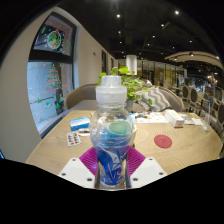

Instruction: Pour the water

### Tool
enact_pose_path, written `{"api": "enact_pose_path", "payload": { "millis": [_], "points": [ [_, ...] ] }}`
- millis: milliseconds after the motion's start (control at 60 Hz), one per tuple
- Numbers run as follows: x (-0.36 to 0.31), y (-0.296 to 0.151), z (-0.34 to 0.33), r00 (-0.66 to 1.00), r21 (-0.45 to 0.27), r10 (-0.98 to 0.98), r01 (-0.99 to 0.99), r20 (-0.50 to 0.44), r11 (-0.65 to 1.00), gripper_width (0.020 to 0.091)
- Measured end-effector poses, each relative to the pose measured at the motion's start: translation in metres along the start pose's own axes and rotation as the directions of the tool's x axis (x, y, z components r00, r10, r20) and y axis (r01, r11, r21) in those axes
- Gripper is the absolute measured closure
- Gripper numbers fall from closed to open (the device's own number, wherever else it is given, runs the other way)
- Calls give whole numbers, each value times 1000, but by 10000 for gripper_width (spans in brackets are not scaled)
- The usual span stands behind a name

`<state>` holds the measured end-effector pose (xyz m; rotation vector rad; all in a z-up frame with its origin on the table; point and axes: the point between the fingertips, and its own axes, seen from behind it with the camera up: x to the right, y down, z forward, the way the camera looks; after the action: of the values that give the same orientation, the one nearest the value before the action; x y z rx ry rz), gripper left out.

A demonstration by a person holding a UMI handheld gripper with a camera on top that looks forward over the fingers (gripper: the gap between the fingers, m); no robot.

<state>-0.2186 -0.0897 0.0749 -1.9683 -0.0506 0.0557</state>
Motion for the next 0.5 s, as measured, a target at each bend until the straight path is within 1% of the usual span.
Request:
{"api": "enact_pose_path", "payload": {
  "millis": [33, 67, 117, 183, 283, 433, 500],
  "points": [
    [1, -1, -1, 1000, -1, -16, 16, -8, 1000, 817],
    [0, -2, -3, 999, 1, -31, 31, -20, 1000, 816],
    [-6, -6, -6, 999, -1, -38, 38, -12, 999, 818],
    [-21, -12, -12, 1000, -12, -3, 3, 15, 1000, 817],
    [-47, -39, -13, 996, 11, 56, -57, 70, 998, 815],
    [-85, -99, -15, 952, 49, 251, -263, 175, 964, 817],
    [-94, -125, -8, 887, 39, 392, -413, 244, 910, 819]
  ]
}}
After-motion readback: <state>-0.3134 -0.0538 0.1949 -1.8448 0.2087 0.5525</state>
